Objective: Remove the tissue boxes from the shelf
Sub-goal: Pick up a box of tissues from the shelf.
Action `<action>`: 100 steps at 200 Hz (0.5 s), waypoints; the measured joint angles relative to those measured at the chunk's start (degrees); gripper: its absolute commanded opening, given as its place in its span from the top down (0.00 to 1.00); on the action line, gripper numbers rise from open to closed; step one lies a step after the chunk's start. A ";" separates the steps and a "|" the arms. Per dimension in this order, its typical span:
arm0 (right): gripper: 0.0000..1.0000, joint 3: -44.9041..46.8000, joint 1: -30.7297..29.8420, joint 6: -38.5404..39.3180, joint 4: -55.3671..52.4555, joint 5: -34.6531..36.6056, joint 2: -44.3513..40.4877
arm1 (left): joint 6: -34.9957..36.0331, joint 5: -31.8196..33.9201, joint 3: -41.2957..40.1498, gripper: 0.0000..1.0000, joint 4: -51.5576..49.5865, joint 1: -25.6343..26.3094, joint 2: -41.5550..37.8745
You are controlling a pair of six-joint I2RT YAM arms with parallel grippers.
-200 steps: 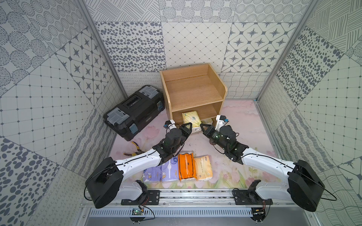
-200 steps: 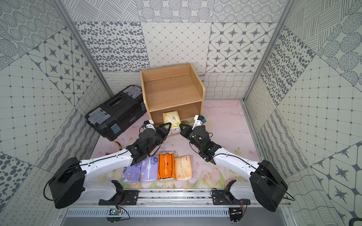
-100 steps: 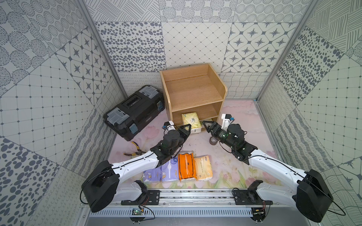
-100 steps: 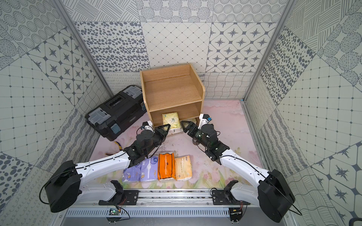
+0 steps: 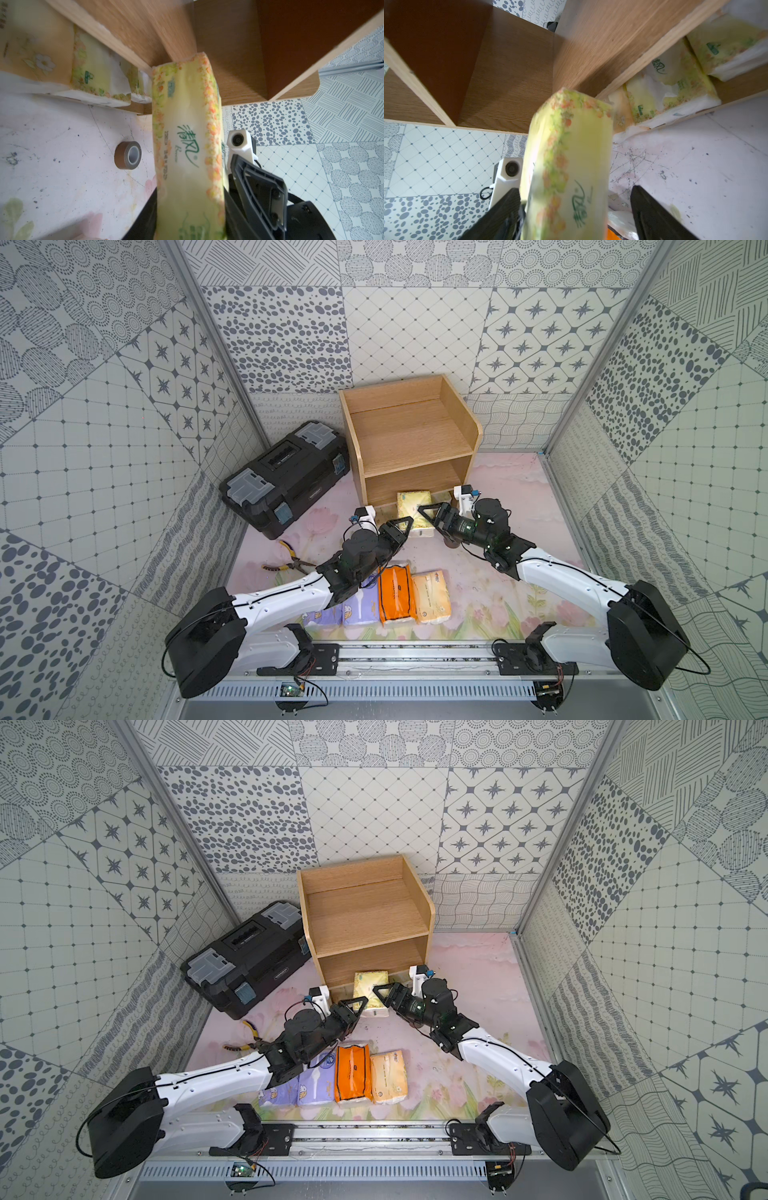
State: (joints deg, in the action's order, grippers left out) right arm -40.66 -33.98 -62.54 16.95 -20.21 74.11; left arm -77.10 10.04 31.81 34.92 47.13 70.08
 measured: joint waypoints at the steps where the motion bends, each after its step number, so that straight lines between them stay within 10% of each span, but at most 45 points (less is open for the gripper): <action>1: 0.27 0.00 0.00 -0.22 0.09 -0.04 0.04 | 0.02 -0.04 -0.04 0.60 0.09 0.09 0.00; 39: 0.50 -0.15 0.02 -0.85 1.16 -1.70 0.09 | 0.44 0.39 -0.94 0.55 2.38 2.47 -0.33; 75: 0.72 -0.09 0.37 -1.07 1.64 -2.51 -0.28 | 0.76 0.74 -1.42 0.11 3.06 3.74 -0.90; 100: 0.78 0.13 0.98 0.46 0.81 -3.13 -1.75 | 0.70 0.79 -2.36 0.01 2.51 4.17 -3.06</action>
State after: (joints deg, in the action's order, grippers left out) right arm -40.53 -32.99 -62.08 17.76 -23.33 72.36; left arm -76.40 10.83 29.45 37.43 51.31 67.02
